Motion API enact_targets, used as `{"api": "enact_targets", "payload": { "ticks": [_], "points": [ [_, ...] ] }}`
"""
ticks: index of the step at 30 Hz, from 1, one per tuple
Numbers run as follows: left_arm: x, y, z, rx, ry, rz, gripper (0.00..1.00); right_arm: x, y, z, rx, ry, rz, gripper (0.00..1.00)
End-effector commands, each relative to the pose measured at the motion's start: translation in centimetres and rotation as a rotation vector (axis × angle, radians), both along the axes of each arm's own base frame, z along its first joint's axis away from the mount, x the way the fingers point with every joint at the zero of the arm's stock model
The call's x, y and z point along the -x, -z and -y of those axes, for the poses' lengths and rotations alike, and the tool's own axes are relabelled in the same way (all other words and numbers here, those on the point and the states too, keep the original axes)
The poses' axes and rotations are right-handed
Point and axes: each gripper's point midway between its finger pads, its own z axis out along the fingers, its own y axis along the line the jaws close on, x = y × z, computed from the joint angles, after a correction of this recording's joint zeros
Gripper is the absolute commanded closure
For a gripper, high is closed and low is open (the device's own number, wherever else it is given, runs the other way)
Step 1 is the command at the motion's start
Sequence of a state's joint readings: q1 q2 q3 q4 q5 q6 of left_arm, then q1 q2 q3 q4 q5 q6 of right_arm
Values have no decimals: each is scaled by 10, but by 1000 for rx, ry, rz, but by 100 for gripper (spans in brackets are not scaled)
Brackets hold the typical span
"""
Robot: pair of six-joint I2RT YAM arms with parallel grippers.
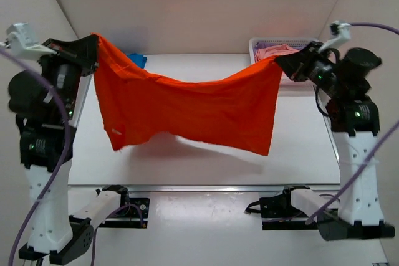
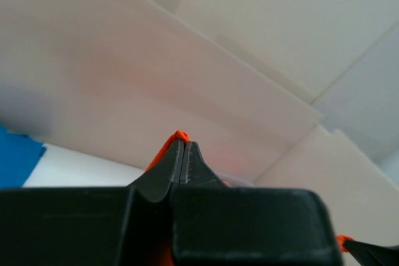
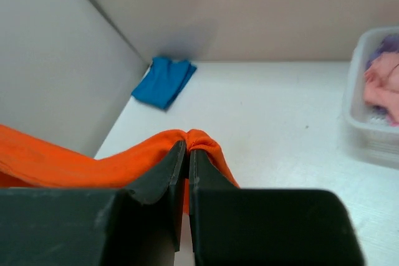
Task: Fold and stack the t-shirts
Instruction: Flatten out the tshirt
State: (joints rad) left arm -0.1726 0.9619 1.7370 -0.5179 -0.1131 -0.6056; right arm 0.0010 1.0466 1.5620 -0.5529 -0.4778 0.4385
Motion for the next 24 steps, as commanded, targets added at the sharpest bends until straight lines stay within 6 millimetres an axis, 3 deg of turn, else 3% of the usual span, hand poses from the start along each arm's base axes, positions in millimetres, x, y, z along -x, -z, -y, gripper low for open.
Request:
{"api": "enact_targets", "payload": {
  "ticks": [1, 6, 10, 12, 13, 14, 16, 19, 21, 23, 24],
  "points": [
    [-65, 57, 2, -62, -3, -173, 100, -35, 45, -25, 40, -99, -135, 100],
    [-128, 119, 2, -127, 18, -314, 100, -88, 102, -36, 34, -143, -249, 100],
    [-175, 148, 0, -182, 44, -386, 100, -131, 116, -38, 76, -134, -282, 100],
    [-184, 128, -5, -207, 21, -339, 100, -145, 111, -44, 114, -143, -265, 100],
    [-186, 122, -6, -208, 12, -328, 100, -150, 94, -43, 122, -123, -234, 100],
    [-185, 103, -9, -216, -1, -287, 100, -149, 75, -47, 132, -129, -197, 100],
    [-184, 78, -13, -222, -14, -247, 100, -152, 58, -49, 163, -111, -162, 100],
    [-160, 34, -12, -245, -29, -163, 100, -144, 30, -48, 161, -106, -117, 100],
    [-145, 25, -12, -240, -35, -130, 100, -138, 29, -45, 160, -106, -113, 100],
    [-133, 26, -9, -236, -22, -124, 100, -133, 41, -43, 164, -105, -139, 100],
    [-126, 31, -4, -246, -5, -130, 100, -127, 36, -36, 158, -91, -127, 100]
  ]
}}
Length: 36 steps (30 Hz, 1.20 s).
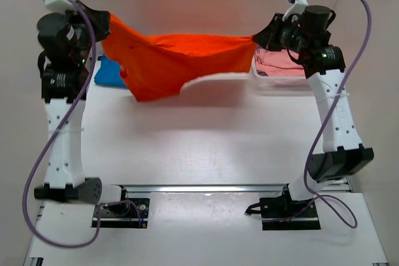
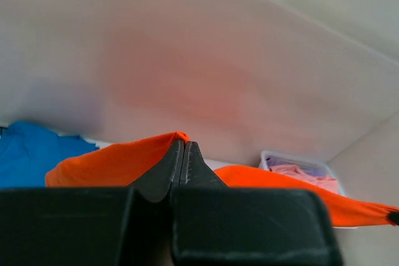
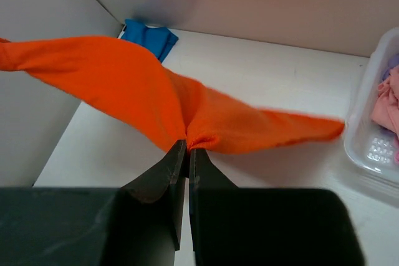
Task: Fold and stack the t-shirts
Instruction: Flatten out the tshirt
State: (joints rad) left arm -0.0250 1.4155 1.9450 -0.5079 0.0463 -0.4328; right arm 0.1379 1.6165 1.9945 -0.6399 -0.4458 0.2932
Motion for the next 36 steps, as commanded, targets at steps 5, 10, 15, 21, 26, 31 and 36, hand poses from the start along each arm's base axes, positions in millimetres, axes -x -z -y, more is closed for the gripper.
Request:
{"api": "enact_targets", "payload": {
  "ticks": [5, 10, 15, 21, 26, 31, 36],
  "points": [
    [82, -20, 11, -24, 45, 119, 100, 49, 16, 22, 11, 48, 4, 100],
    [141, -48, 10, -36, 13, 210, 100, 107, 18, 27, 19, 80, 51, 100],
    [185, -102, 20, 11, 59, 320, 100, 145, -14, 31, 26, 129, 119, 100],
    [176, -119, 23, 23, 57, 353, 100, 145, -49, 53, -65, 72, 176, 100],
    [113, -71, 21, -1, 41, 263, 100, 98, -23, 58, -59, 81, 112, 100],
    [12, 9, 30, -66, 48, 77, 100, 18, 25, 60, -59, 87, 29, 100],
    [-137, 128, 15, -119, -2, -120, 84, -113, 95, 63, -72, 73, -87, 97]
  ]
}}
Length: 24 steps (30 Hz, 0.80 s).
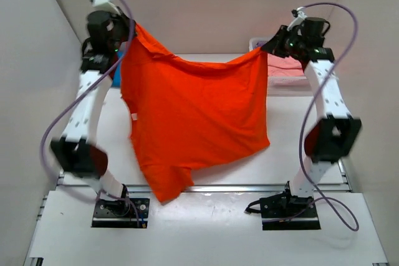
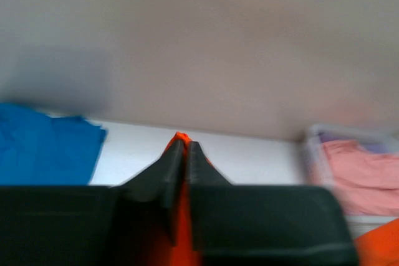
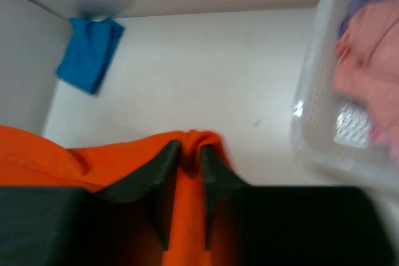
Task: Fold and stack the t-shirts
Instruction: Flatten out the tshirt
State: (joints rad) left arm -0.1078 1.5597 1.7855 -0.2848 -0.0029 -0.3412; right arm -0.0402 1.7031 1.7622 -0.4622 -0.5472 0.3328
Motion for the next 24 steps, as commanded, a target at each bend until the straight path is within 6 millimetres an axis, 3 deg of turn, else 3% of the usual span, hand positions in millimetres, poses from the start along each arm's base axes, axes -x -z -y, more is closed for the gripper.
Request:
{"api": "enact_targets", "payload": {
  "ticks": [1, 2, 3, 4, 5, 6, 7, 8, 9, 10, 11, 12, 13, 14, 15, 16, 17, 18, 19, 20, 21, 22, 23, 24],
  "points": [
    [-76, 33, -28, -24, -58, 0, 71, -76, 2, 4, -12, -10, 80, 76],
    [-106, 49, -32, -18, -68, -30, 48, -107, 13, 10, -2, 8, 77, 56],
    [-135, 96, -38, -22, -90, -123, 44, -134, 18, 15, -4, 34, 74, 49],
    [-144, 57, -44, -7, -94, -44, 42, -141, -31, 20, -4, 49, 193, 39],
    [-162, 65, -47, 21, -103, -62, 39, -156, 6, 26, -27, 70, 107, 36],
    [-169, 69, -44, 49, -78, -61, 38, -157, 0, 25, -52, 74, 114, 32],
    [-160, 71, -41, 62, -64, -75, 38, -155, 11, 30, -57, 86, 75, 31],
    [-160, 104, -40, 79, -59, -132, 38, -149, -4, 31, -32, 88, 107, 31],
    [-148, 114, -38, 72, -55, -159, 38, -142, -2, 32, 16, 107, 91, 31],
    [-140, 117, -39, 72, -55, -171, 37, -138, 12, 32, 59, 132, 45, 29],
    [-122, 124, -39, 61, -54, -193, 36, -129, 0, 25, 100, 123, 69, 30],
    [-98, 134, -30, 54, -36, -224, 35, -117, 2, 26, 157, 135, 50, 30],
    [-77, 114, -25, 62, -20, -192, 35, -105, 9, 29, 197, 149, 12, 31],
    [-61, 151, -25, 65, -23, -259, 35, -97, 13, 30, 215, 158, -8, 31],
    [-33, 165, -22, 63, -18, -295, 35, -83, 24, 34, 242, 166, -45, 31],
    [-11, 146, -20, 64, -17, -257, 36, -64, 29, 24, 253, 158, -54, 32],
    [9, 178, -16, 69, -11, -332, 37, -56, 32, 21, 266, 163, -47, 33],
    [39, 194, -11, 67, 3, -379, 37, -35, 39, 25, 252, 180, -45, 37],
    [59, 186, -7, 74, 23, -368, 37, -14, 51, 26, 242, 191, -44, 38],
    [81, 213, -2, 70, 35, -449, 38, 1, 76, 28, 232, 196, -83, 42],
    [109, 231, 3, 59, 56, -503, 38, 17, 65, 29, 214, 194, -60, 43],
    [133, 241, 10, 52, 72, -538, 39, 37, 80, 29, 207, 183, -93, 43],
    [148, 240, 14, 52, 85, -529, 37, 54, 99, 26, 210, 178, -132, 43],
    [167, 261, 22, 44, 108, -595, 36, 61, 107, 24, 231, 169, -136, 43]
  ]
}}
